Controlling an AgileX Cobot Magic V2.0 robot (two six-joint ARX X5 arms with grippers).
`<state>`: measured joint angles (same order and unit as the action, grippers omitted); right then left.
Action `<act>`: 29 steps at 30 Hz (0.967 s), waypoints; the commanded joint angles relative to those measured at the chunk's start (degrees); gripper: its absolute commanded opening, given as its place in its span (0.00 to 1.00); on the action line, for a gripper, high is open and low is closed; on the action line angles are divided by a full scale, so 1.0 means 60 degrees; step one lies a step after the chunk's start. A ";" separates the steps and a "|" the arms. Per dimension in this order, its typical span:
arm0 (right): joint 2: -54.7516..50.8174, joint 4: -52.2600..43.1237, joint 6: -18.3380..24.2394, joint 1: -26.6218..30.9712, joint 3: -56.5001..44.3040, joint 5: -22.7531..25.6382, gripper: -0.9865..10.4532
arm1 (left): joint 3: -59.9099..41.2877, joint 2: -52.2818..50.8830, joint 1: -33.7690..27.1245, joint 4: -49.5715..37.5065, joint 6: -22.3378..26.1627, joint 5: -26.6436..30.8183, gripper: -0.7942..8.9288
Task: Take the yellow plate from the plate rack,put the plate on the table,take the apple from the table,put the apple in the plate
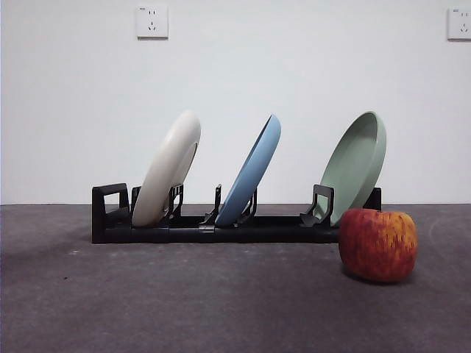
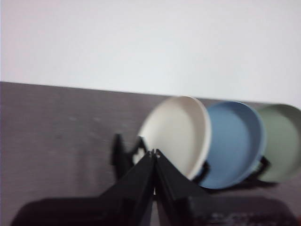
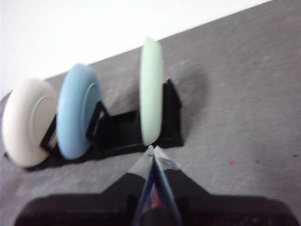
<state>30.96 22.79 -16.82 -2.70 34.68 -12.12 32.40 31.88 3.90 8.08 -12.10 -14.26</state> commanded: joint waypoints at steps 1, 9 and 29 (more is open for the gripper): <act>0.0721 0.0248 0.0484 0.0004 0.0681 -0.0597 0.09 | 0.0641 0.1144 -0.0025 0.0087 0.0018 -0.1035 0.08; 0.2277 0.0747 0.1100 -0.0004 0.1923 -0.2004 0.20 | 0.2761 0.4131 0.0044 0.0882 0.0015 -0.3162 0.14; 0.2827 0.0805 0.1100 -0.0007 0.2131 -0.2000 0.34 | 0.8087 1.0178 0.2346 0.2991 0.0375 -0.1260 0.40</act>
<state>47.86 27.83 -10.68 -2.70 47.31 -24.03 80.93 92.55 17.85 25.89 -10.68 -21.87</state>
